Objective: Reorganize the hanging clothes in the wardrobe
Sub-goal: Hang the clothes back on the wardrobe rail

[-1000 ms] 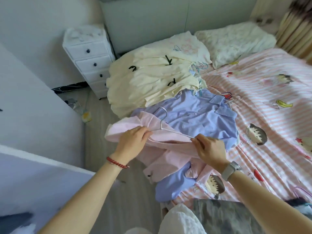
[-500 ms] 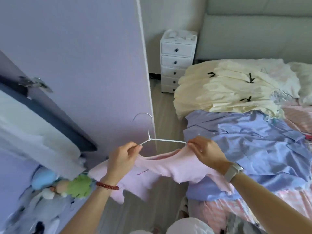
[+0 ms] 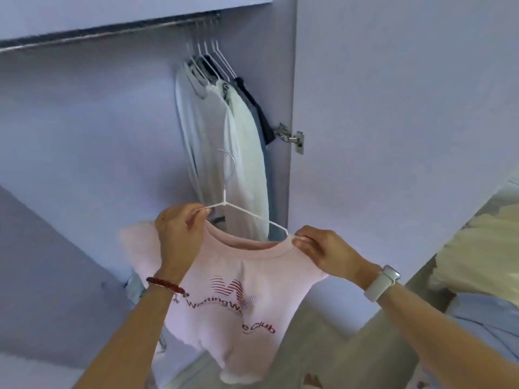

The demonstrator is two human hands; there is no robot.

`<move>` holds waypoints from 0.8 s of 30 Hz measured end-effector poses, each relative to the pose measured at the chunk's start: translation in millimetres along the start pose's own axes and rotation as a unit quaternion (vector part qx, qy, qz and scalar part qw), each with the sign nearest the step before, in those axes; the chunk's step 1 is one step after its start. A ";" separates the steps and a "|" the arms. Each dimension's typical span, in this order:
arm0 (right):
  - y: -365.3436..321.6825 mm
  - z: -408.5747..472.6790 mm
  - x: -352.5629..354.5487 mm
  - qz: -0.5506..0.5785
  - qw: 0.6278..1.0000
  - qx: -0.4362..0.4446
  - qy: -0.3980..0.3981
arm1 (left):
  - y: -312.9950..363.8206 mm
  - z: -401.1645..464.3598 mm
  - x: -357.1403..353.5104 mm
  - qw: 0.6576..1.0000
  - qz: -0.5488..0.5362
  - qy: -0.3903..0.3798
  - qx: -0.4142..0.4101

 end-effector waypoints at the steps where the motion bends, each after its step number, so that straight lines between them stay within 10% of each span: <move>1: -10.6 17.5 2.0 0.003 1.000 0.017 -0.015 | -7.4 6.1 10.9 1.000 0.003 0.018 0.018; 8: -68.9 127.5 27.3 0.105 0.991 0.076 0.033 | -35.4 70.6 56.2 0.973 0.117 0.111 0.167; 17: -98.2 237.9 56.6 0.190 0.966 0.068 0.162 | 36.9 165.9 91.1 0.923 0.323 0.204 -0.038; 24: -116.5 315.1 79.1 0.233 0.935 0.062 0.261 | 24.6 222.9 97.6 0.885 0.422 0.195 0.029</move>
Point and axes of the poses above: each hand's wrist, its own z-axis towards the middle knuckle, its own x-axis out of the back of the hand, y = z × x, the point moved 4 cm from there along z, towards the middle knuckle, and after that the axes turned 9 degrees about -y, right-handed, at the moved point
